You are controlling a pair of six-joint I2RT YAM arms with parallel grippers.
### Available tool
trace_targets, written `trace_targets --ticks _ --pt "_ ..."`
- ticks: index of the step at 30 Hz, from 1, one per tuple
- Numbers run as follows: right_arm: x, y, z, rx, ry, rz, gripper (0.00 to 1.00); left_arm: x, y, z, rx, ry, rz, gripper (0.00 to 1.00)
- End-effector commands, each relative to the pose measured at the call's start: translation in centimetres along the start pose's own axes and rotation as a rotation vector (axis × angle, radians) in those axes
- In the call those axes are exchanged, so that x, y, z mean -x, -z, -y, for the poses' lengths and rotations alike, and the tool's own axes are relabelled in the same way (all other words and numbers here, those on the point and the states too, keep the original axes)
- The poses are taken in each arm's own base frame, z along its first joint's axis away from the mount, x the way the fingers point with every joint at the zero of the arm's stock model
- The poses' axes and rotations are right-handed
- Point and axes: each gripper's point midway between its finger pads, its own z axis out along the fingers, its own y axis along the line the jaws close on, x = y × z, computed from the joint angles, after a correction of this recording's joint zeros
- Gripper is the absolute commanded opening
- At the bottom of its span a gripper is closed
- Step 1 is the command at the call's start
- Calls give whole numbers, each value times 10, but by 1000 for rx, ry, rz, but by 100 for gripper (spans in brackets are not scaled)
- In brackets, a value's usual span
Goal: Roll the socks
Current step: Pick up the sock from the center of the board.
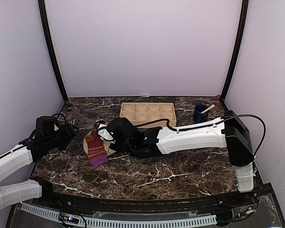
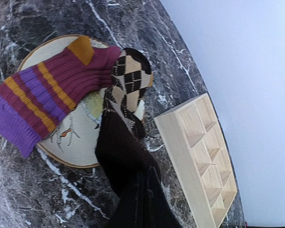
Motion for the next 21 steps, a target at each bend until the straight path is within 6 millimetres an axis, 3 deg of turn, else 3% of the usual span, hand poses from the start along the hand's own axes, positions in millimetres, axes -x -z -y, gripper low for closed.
trace_targets --ticks 1,12,17,21 --pt "19 14 68 -132 -68 28 0 13 -1 19 -20 -84 3 78" --pt "-4 27 169 -289 -136 -21 0 23 -28 75 -114 -244 -104 77" --pt "-19 34 201 -340 -163 -48 0 19 -48 90 -140 -293 -182 74" --pt "-31 45 212 -366 -168 -73 0 11 -60 100 -179 -298 -245 72"
